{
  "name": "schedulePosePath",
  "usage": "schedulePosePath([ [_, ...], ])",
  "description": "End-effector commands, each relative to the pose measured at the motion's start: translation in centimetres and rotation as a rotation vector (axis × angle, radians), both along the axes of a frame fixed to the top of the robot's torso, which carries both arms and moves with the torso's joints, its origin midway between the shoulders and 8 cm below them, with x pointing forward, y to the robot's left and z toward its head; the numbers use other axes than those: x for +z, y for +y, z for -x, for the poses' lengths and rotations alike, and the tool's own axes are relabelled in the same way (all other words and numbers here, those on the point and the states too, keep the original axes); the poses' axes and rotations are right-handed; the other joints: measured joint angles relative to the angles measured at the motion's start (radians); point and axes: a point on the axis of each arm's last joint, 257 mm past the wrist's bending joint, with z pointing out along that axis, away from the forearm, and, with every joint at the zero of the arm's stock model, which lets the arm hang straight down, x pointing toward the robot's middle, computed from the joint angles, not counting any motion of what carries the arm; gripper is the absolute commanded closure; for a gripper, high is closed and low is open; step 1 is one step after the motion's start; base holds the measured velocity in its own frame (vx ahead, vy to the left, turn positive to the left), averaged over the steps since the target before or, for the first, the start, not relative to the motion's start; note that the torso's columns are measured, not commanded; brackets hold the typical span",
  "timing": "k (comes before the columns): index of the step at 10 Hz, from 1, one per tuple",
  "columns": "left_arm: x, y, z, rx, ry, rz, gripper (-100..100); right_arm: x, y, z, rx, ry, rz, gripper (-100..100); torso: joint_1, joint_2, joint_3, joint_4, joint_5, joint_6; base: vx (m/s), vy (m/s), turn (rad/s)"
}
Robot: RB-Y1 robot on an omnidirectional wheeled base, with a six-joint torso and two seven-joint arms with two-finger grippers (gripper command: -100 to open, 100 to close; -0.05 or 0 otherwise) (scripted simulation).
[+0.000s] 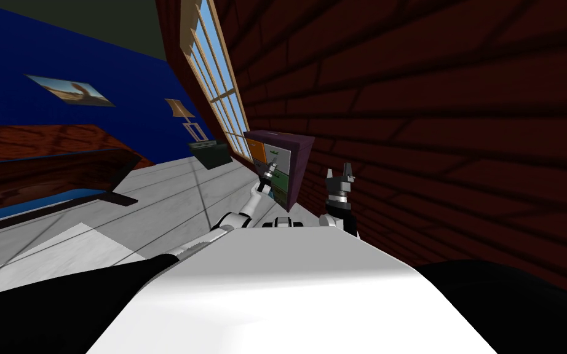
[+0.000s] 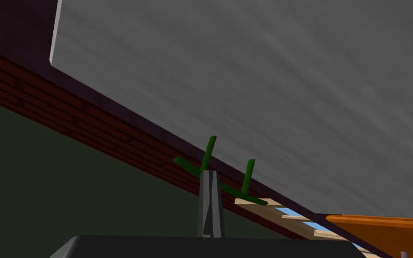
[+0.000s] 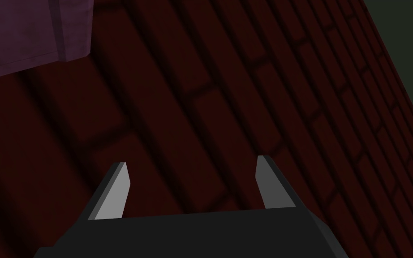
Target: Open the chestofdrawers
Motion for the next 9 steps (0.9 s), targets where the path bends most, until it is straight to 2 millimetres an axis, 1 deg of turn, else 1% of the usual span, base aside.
schedulePosePath([
  [1, 0.2, 0.5, -0.9, 0.006, 0.009, -0.036, -100, 0.0, 0.0, 0.0, 0.0, 0.0, 0.0, 0, -0.002, -0.002, -0.001, 0.0, 0.0, 0.0, -0.031, 0.028, -0.05],
  [4, 0.7, 0.1, -2.0, 0.003, 0.031, -0.061, -100, 0.0, 0.0, 0.0, 0.0, 0.0, 0.0, 0, -0.002, -0.002, -0.001, -0.001, 0.0, 0.0, -0.03, 0.039, -0.038],
  [9, 1.5, -1.6, -3.9, -0.01, 0.086, -0.09, -100, 0.0, 0.0, 0.0, 0.0, 0.0, 0.0, 0, -0.002, -0.002, -0.001, 0.0, -0.001, 0.0, -0.03, 0.039, -0.04],
])
